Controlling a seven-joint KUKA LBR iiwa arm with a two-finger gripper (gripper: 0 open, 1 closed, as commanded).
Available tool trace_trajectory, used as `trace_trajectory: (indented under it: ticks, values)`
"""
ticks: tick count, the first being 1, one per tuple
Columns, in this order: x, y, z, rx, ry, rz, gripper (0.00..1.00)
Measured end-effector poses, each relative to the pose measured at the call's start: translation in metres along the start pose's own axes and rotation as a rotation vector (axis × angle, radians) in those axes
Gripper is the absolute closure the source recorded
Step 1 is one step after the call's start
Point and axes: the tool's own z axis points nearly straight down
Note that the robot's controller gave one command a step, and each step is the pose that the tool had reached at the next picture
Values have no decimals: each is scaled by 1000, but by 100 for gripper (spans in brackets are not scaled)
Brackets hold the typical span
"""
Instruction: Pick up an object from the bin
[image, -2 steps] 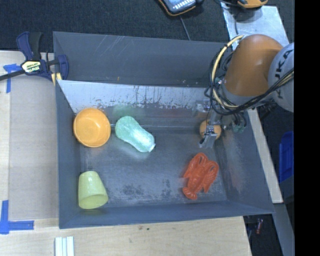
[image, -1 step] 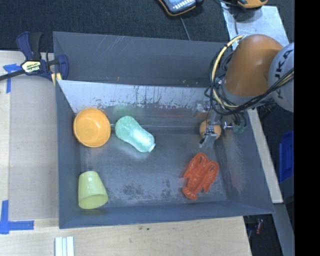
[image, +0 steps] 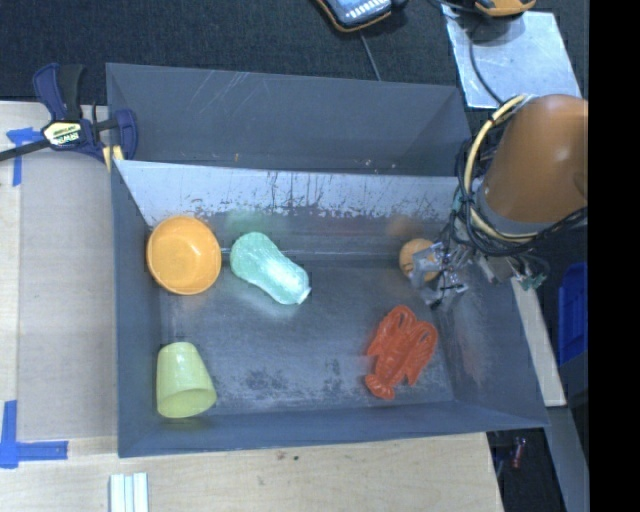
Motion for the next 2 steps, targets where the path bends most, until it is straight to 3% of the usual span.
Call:
trace_trajectory:
  ticks: [1, 2]
  values:
    - [0, 0, 0, 0, 0, 0, 100]
    - [13, -27, 58, -1, 2, -161, 100]
